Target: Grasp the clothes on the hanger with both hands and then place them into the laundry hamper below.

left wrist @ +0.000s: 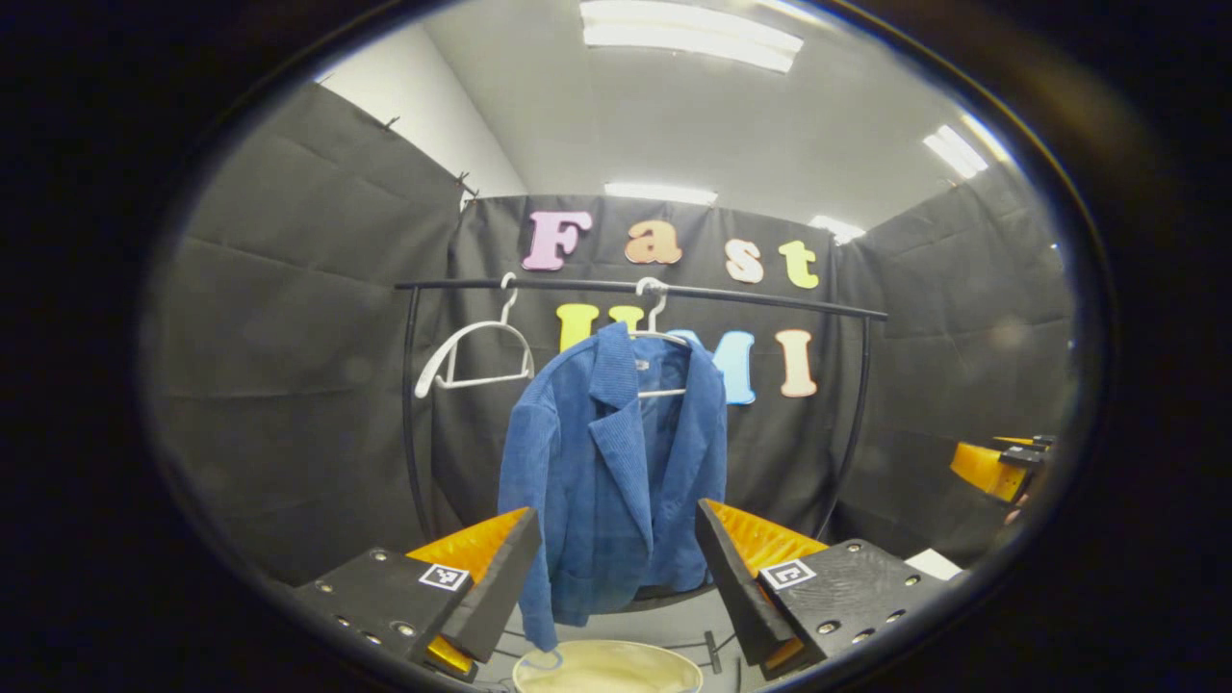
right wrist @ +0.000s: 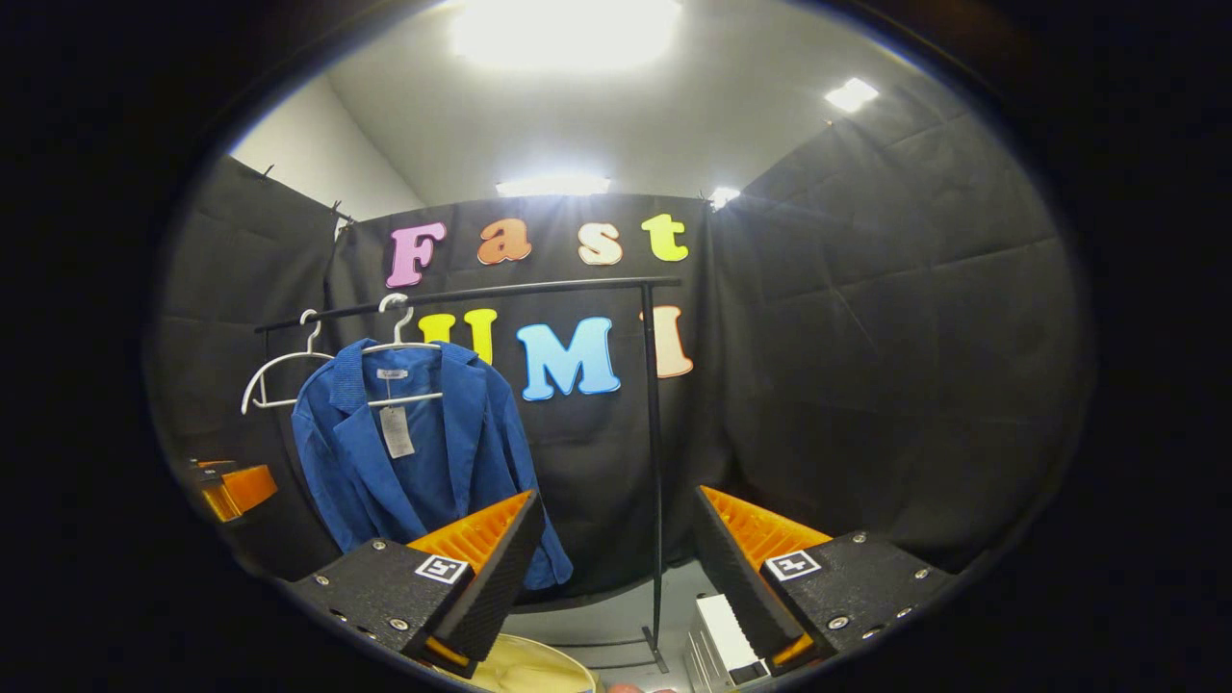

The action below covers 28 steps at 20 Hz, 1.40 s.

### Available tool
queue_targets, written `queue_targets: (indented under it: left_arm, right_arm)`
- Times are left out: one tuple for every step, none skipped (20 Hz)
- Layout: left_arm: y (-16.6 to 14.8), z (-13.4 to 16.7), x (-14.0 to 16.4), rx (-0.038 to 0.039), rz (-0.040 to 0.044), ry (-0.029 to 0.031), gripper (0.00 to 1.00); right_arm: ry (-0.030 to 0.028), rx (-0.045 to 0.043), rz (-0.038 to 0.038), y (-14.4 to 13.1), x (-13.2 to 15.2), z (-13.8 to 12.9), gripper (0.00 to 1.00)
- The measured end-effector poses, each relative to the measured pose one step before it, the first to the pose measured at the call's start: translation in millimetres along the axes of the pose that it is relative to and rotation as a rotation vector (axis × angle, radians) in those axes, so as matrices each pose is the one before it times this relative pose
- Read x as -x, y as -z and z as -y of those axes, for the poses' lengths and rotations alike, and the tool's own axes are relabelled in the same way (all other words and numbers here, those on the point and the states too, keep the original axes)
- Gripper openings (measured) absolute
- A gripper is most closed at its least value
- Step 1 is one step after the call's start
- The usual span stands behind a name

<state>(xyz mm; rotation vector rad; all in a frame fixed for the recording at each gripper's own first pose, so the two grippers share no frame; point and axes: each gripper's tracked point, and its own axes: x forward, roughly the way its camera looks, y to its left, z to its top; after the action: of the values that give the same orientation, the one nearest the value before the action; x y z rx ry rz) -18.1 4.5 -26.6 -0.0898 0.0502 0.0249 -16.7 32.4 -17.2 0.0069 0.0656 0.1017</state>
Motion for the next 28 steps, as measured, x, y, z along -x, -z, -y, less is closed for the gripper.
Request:
queue_targets:
  left_arm:
    - [-0.18,-2.08,0.01,0.01885,-0.00221,-0.00171,0.93]
    - [-1.86,-3.76,1.12,0.01324,0.00139,-0.00519,0.93]
    - [-2.11,-4.21,0.90,0.00381,0.00277,-0.00917,0.93]
    - [-3.92,-5.96,-0.33,-0.00330,0.00430,-0.01209,0.92]
    - [-3.89,-3.91,0.40,-0.00281,0.00572,-0.01214,0.92]
    - [-4.78,-2.30,-1.96,-0.00003,-0.00050,-0.00829,0.92]
    - [-4.62,-0.69,-2.97,0.00245,-0.00213,-0.00853,0.92]
    - [-6.36,-1.03,-3.07,0.00493,-0.00208,-0.00587,0.92]
    - [-5.52,0.69,-5.12,0.00828,0.00211,-0.00169,0.92]
    - [-6.88,0.86,-4.27,0.00933,0.00617,0.00031,0.92]
    - [-4.31,0.58,-4.10,0.00680,0.00241,-0.00153,0.93]
    - [-3.44,0.23,-5.09,0.00283,-0.00435,-0.00296,0.92]
    - [-1.29,-0.77,-5.20,0.00284,-0.00352,-0.00536,0.92]
    - [-1.36,-0.23,-5.15,0.00589,-0.00734,-0.00561,0.92]
    - [0.42,0.65,-8.33,0.01039,-0.01042,-0.00485,0.92]
    - [0.56,0.95,-7.40,0.01291,-0.01296,-0.00438,0.92]
    - [1.09,1.35,-7.25,0.01331,-0.01033,-0.00408,0.92]
    - [-1.14,1.40,-7.29,0.01244,-0.00708,-0.00622,0.92]
    - [-1.97,-0.30,-4.41,0.00872,-0.00155,-0.01186,0.92]
    - [-2.11,-1.01,-6.49,0.00366,0.00031,-0.01701,0.92]
    - [-1.52,0.15,-8.04,0.00031,0.00214,-0.01712,0.92]
    - [-1.74,1.44,-9.99,0.00038,-0.00031,-0.01821,0.92]
    - [-1.83,3.34,-10.77,0.00219,-0.00056,-0.01715,0.93]
    - [-1.49,3.42,-10.89,0.00545,0.00037,-0.01275,0.93]
    - [-1.11,5.11,-10.64,0.00744,0.00302,-0.00802,0.93]
    - [0.82,5.09,-10.60,0.00949,-0.00212,-0.00621,0.92]
    - [3.65,4.96,-11.72,0.00797,-0.00934,-0.00968,0.92]
    - [4.46,4.21,-11.17,0.00511,-0.01162,-0.01503,0.92]
  right_arm:
    - [-0.01472,-0.01622,-0.01296,1.77,-0.44,-6.65,0.96]
    - [-0.01396,-0.01875,-0.01099,-0.09,-1.57,-7.39,0.95]
    - [-0.01654,-0.01450,-0.00674,-0.56,-2.91,-8.15,0.95]
    - [-0.01812,-0.00447,-0.00270,-2.46,-3.50,-8.86,0.95]
    - [-0.02032,0.00644,-0.00183,-1.49,-5.86,-10.25,0.95]
    - [-0.02382,0.01463,-0.00540,-2.90,-6.93,-10.11,0.95]
    - [-0.02858,0.01635,-0.00507,-2.82,-6.01,-10.82,0.95]
    - [-0.02768,0.01948,-0.00129,-4.79,-7.31,-10.68,0.95]
    - [-0.02438,0.02235,-0.00203,-4.23,-8.37,-8.74,0.95]
    - [-0.02164,0.01885,-0.00046,-5.07,-7.06,-7.37,0.95]
    - [-0.02218,0.01124,-0.00122,-4.54,-7.44,-7.44,0.95]
    - [-0.02104,0.00407,-0.00301,-4.52,-7.96,-5.85,0.95]
    - [-0.01684,-0.00490,-0.00518,-2.37,-7.14,-2.67,0.96]
    - [-0.01668,-0.01159,-0.00293,-3.43,-7.11,-2.49,0.95]
    - [-0.01719,-0.01162,-0.00447,-2.62,-8.64,-3.62,0.96]
    - [-0.01397,-0.00803,-0.00306,-2.70,-9.03,-1.07,0.96]
    - [-0.00927,-0.00369,0.00302,-1.48,-13.08,-0.89,0.95]
    - [-0.00688,0.00087,0.00468,-1.64,-12.73,0.69,0.95]
    - [-0.00837,-0.00073,0.00508,0.78,-15.50,-0.37,0.92]
    - [-0.00291,-0.00701,-0.01369,4.75,-15.78,1.12,0.92]
    - [-0.01096,-0.01620,-0.02074,7.36,-14.97,0.82,0.95]
    - [-0.01817,-0.02516,-0.02592,6.12,-15.67,-1.14,0.95]
    - [-0.02126,-0.02812,-0.02425,5.39,-16.34,-1.27,0.95]
    - [-0.02080,-0.02201,-0.01723,2.84,-14.20,-0.81,0.96]
    - [-0.01423,-0.01443,-0.00956,1.17,-13.62,0.92,0.95]
    - [-0.01459,-0.00637,-0.00508,-1.36,-12.87,1.65,0.95]
    - [-0.01635,0.00016,-0.00387,0.66,-13.58,0.77,0.95]
    - [-0.01872,0.00329,-0.00416,-0.01,-11.79,1.31,0.92]
